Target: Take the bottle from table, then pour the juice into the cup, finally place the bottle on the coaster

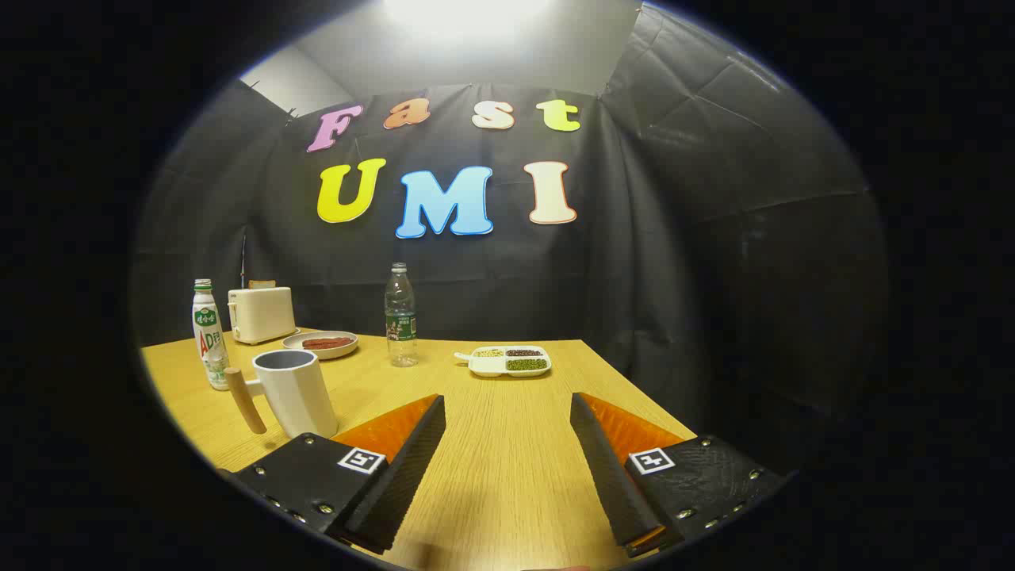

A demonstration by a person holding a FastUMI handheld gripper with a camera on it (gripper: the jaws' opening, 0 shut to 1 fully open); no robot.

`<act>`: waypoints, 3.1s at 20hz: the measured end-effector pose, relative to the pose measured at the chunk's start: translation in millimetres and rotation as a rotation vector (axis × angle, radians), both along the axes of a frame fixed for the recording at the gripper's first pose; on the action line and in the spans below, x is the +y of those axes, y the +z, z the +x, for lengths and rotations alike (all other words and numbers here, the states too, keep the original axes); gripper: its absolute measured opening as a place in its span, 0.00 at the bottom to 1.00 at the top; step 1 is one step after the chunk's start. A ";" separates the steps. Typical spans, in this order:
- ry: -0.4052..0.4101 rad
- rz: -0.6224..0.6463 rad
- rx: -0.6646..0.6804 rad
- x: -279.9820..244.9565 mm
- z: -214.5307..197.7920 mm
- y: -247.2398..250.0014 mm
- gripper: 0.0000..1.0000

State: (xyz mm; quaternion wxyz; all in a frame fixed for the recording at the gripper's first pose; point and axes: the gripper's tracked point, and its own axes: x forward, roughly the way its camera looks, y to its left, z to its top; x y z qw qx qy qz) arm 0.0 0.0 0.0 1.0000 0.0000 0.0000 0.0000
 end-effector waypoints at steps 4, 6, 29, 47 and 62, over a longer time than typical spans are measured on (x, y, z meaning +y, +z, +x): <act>0.014 -0.002 0.017 5.0 39.9 -0.4 0.96; 0.027 -0.002 -0.018 8.6 55.2 10.5 0.96; 0.088 0.066 -0.123 260.6 -7.2 119.2 0.96; 0.253 -0.006 -0.026 457.8 7.4 42.4 0.96; 0.176 -0.023 0.049 475.5 48.1 -0.9 0.77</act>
